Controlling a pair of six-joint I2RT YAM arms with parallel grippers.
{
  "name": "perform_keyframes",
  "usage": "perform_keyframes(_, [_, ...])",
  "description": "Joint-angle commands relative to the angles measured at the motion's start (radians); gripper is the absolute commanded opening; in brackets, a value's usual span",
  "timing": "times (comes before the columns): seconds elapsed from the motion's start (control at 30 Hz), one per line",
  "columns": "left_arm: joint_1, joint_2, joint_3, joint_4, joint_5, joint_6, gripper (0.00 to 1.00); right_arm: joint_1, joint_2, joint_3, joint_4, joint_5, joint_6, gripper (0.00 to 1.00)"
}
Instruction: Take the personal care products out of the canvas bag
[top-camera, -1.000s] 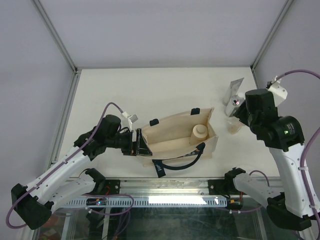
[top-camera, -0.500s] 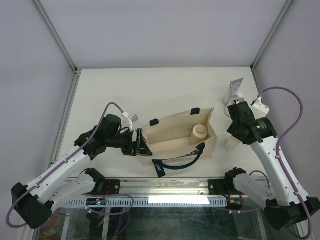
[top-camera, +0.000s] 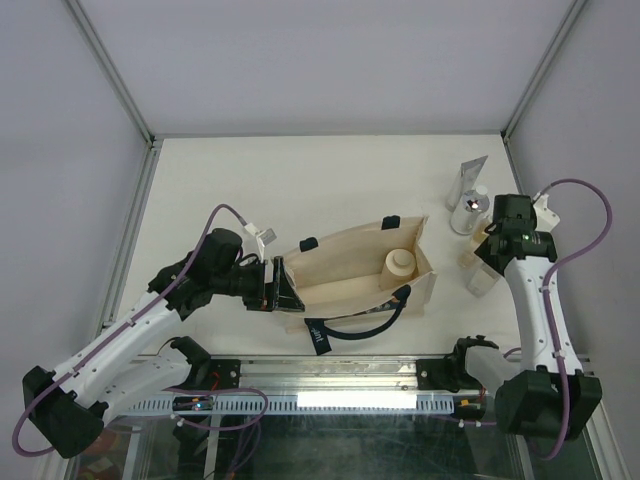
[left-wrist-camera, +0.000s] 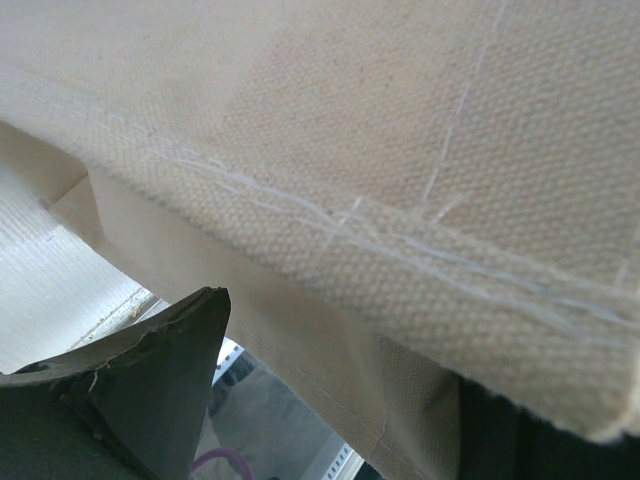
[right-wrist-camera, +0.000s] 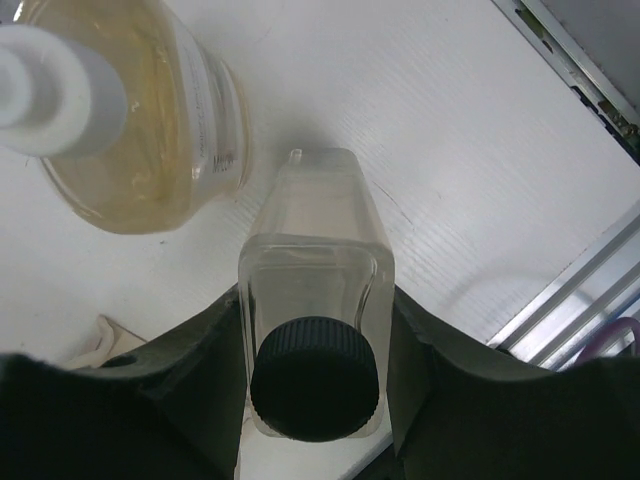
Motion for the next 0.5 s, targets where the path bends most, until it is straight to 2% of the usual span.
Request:
perform_keyframes(0.0, [-0.005,-0.021,0.026,-0.023,-0.010,0.010,0.80,-0.022,0.017,0.047,0.174,-0.033,-0.087,0.01])
perform_keyframes(0.13, [-0.005,-0.039,0.025,-0.024,-0.009,-0.003,0.81,-0.024,0.033,0.029,0.201,-0.077,-0.127,0.13])
perform_keyframes(0.2, [-0.005,-0.042,0.021,-0.024,-0.009,-0.005,0.81,-0.025,0.035,0.021,0.201,-0.088,-0.153,0.22])
perform_keyframes(0.37, [-0.005,-0.039,0.019,-0.024,-0.011,-0.006,0.82,-0.024,0.021,0.008,0.185,-0.042,-0.175,0.41])
perform_keyframes(0.47, [-0.005,-0.033,0.020,-0.023,-0.010,-0.002,0.82,-0.025,0.014,0.004,0.170,-0.029,-0.176,0.61])
